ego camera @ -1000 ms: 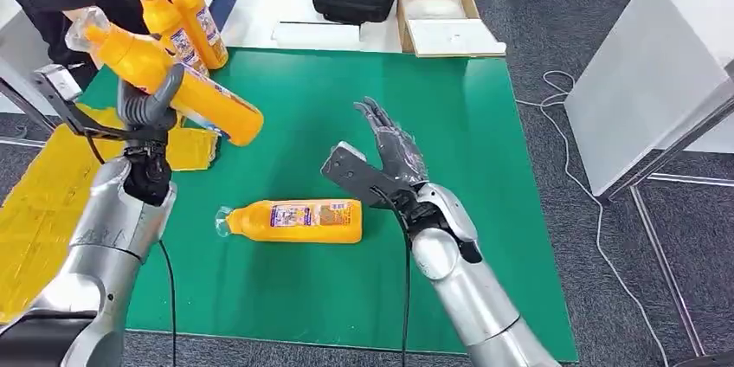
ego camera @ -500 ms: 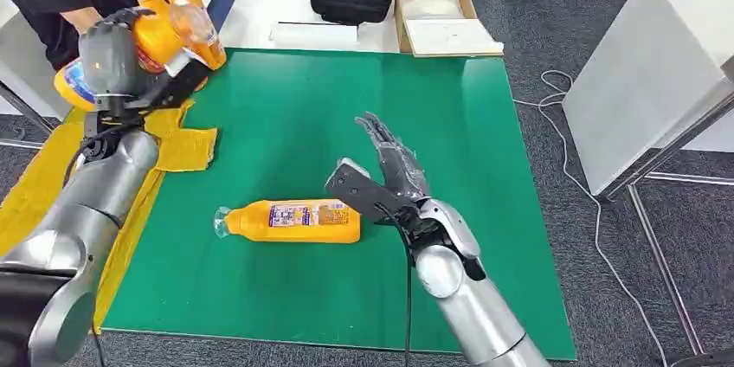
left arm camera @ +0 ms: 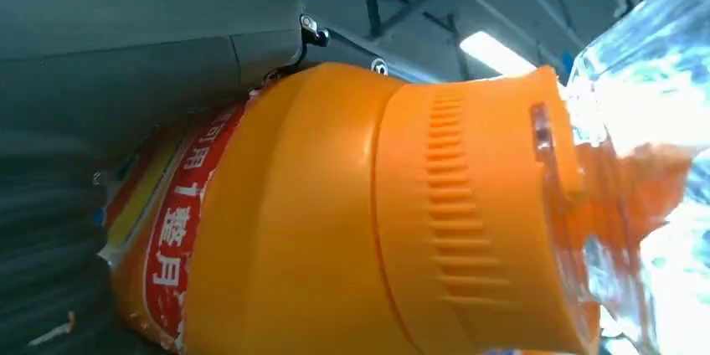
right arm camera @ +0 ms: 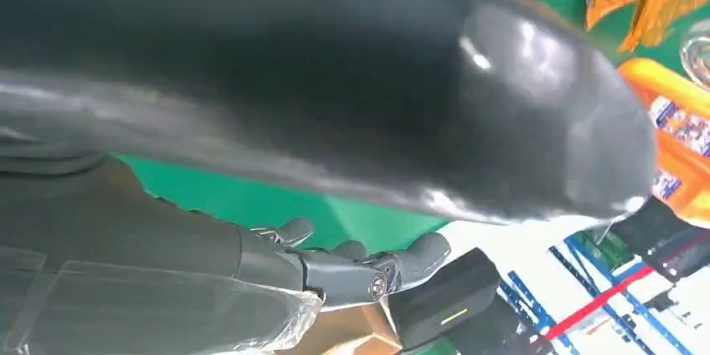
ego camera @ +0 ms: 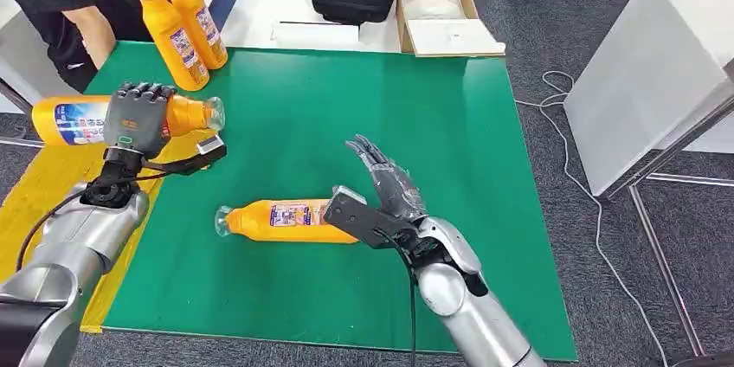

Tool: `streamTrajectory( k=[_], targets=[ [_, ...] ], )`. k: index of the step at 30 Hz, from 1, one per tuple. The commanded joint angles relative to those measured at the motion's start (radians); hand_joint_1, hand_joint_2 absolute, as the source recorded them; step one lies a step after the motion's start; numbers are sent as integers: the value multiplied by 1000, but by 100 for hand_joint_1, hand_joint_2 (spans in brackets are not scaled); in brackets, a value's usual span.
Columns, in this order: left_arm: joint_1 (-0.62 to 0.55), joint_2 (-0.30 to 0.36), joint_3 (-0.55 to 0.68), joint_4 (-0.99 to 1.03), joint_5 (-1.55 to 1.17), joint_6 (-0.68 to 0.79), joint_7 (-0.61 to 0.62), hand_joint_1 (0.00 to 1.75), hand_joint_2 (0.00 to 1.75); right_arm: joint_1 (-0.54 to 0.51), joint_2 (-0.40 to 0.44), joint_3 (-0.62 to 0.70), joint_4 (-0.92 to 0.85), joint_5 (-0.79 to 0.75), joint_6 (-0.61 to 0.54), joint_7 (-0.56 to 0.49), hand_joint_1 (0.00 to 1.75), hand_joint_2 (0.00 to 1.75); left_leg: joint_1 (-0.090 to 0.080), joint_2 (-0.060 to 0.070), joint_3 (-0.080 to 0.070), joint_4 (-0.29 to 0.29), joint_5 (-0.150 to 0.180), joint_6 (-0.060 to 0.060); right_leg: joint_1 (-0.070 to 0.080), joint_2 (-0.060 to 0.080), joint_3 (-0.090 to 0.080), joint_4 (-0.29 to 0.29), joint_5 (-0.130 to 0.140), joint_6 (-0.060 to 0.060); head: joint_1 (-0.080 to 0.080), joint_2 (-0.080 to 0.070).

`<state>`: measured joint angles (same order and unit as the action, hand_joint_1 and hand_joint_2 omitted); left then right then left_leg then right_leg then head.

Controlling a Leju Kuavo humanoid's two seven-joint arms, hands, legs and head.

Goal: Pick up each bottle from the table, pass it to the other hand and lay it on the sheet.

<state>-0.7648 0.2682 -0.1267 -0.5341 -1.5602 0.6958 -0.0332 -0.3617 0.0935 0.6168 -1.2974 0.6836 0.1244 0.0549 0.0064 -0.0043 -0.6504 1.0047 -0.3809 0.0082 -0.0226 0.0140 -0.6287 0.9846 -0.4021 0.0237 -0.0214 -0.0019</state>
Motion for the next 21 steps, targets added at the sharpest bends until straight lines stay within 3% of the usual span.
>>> streamTrajectory(
  k=[1,3,4,6,7,13,14,15,21],
  targets=[
    [50,-9,50,78,-11,2,7,175,175,-7,-54,70,-7,-4,7,-4,0,0,0,1,8,-1,-3,-1,0,-1,8,-1,-2,-2,0,0],
    [57,-16,56,76,-11,2,11,175,175,-7,-56,72,-8,-4,7,-4,0,0,-1,0,6,-2,-1,0,0,-1,6,-1,-1,-1,0,0],
    [77,-9,56,127,-11,2,51,77,175,-34,-55,99,28,-5,14,-5,0,0,0,0,9,-1,-3,-1,0,-2,9,-1,-3,-2,0,0],
    [77,-9,56,127,-11,2,51,0,175,-34,-55,99,28,-5,14,-5,0,0,0,1,4,-1,-1,0,0,0,3,-1,-1,-1,0,0],
    [75,45,-189,137,217,2,119,0,175,-81,-78,184,66,-78,-33,26,0,0,0,1,7,0,-3,-1,1,-1,7,-1,-2,-2,0,0],
    [70,29,-153,175,167,2,91,0,175,-84,-60,170,90,-57,-16,14,0,0,1,0,6,0,-2,-1,1,-1,7,-1,-2,-2,0,0],
    [68,24,-130,192,148,2,101,0,0,-83,-52,165,96,-50,-10,9,0,0,0,-1,3,-1,-1,0,0,-1,4,-1,-1,-1,0,0],
    [70,19,-122,210,136,2,111,0,0,-79,-44,160,96,-39,-3,5,0,0,1,-1,9,0,-3,-1,1,-3,10,-1,-4,-3,0,0],
    [64,17,-6,260,174,2,40,0,0,-68,-19,168,163,29,-13,-3,0,0,0,0,9,-1,-3,-1,1,-2,9,-1,-3,-3,0,0]
  ],
)
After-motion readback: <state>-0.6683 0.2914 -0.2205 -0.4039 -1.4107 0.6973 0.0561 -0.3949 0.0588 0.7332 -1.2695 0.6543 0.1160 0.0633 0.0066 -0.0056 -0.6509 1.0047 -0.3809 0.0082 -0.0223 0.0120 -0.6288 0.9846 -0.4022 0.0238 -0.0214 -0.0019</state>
